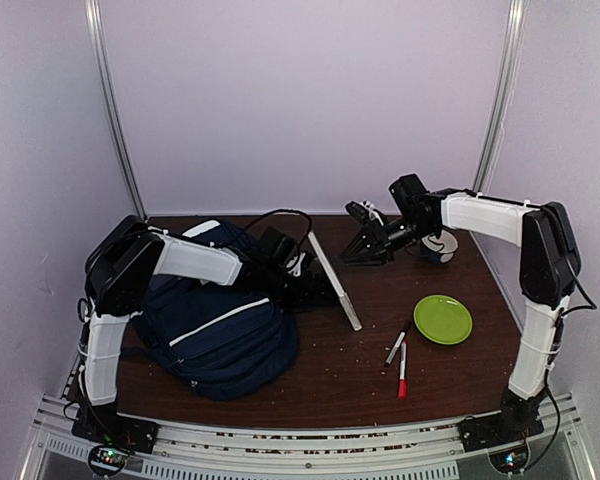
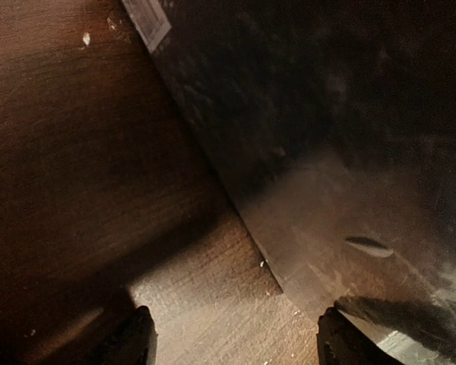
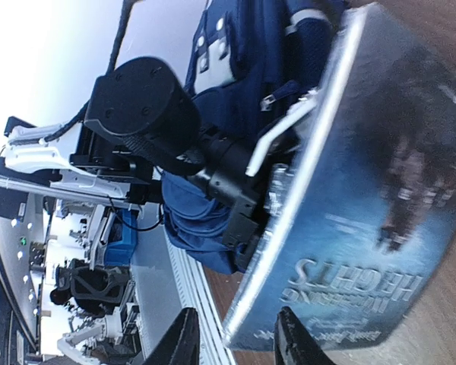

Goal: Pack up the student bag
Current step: Pick up the book from the center of the board, then pick up the largest pocket of the bag from the student bag.

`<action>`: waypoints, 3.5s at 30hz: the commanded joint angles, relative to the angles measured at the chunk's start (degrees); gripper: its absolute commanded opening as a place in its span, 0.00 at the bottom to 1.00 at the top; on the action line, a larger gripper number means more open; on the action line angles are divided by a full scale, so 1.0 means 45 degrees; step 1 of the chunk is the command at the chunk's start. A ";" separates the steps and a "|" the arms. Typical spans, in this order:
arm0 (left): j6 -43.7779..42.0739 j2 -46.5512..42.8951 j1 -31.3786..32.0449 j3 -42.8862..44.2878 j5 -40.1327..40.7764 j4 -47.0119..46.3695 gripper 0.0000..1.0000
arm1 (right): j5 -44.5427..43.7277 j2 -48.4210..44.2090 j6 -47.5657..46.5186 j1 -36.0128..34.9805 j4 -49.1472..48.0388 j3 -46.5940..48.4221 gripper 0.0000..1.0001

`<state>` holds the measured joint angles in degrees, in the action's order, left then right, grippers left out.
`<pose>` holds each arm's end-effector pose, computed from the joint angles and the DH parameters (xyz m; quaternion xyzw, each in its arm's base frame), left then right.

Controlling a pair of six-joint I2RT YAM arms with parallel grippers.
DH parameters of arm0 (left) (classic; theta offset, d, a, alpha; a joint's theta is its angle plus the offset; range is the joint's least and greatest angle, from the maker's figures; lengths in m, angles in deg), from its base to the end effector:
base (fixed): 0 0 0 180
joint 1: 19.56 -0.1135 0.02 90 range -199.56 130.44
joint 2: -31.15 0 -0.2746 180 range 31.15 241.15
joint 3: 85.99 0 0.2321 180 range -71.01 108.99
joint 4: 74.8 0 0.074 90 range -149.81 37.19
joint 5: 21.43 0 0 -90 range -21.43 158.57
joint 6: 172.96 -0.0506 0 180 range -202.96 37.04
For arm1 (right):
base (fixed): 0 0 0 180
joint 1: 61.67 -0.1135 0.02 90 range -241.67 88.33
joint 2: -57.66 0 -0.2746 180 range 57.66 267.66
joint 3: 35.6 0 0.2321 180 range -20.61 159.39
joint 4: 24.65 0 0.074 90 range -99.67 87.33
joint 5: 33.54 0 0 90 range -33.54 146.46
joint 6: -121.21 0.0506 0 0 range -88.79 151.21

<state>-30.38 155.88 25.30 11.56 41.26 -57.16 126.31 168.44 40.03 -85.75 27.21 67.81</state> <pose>0.3149 -0.3461 0.1493 0.0301 0.9013 -0.4243 0.0825 0.3407 0.2043 0.2619 -0.2555 0.7634 0.5910 0.0523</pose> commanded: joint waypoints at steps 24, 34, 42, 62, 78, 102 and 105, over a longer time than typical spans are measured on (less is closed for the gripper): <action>-0.0956 0.0136 0.0169 0.2354 0.0316 0.1070 0.75 | -0.4006 -0.0945 -0.2281 -0.1332 0.2905 0.0194 0.80; -0.1057 0.0964 0.0357 0.4191 0.0140 0.1673 0.75 | -0.4948 -0.0567 -0.1922 -0.0626 0.3027 0.0468 0.79; -0.1049 0.1835 0.0603 0.5930 -0.0218 0.1842 0.74 | -0.5308 -0.0727 -0.1819 0.0417 0.2899 -0.0241 0.78; -0.1025 0.2344 0.0833 0.6108 -0.0465 0.1929 0.74 | -0.1629 0.0630 -0.1239 0.3462 0.2573 -0.0532 0.44; -0.1985 0.1384 0.0832 0.5493 0.0294 0.2772 0.73 | -0.1841 0.1680 0.0167 0.3741 0.1449 -0.0654 0.24; -0.8469 -0.7885 0.4392 -0.0884 1.0156 1.0635 0.72 | 0.0064 -0.1564 -0.1101 0.3695 0.1588 -0.1099 0.00; -0.8092 -0.7908 0.5127 -0.1095 1.0425 1.1477 0.73 | -0.0026 -0.1962 -0.1187 0.3671 0.1426 -0.1350 0.00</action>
<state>-67.43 120.58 46.00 8.15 81.58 -14.10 120.71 163.92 37.30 -68.94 35.58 61.97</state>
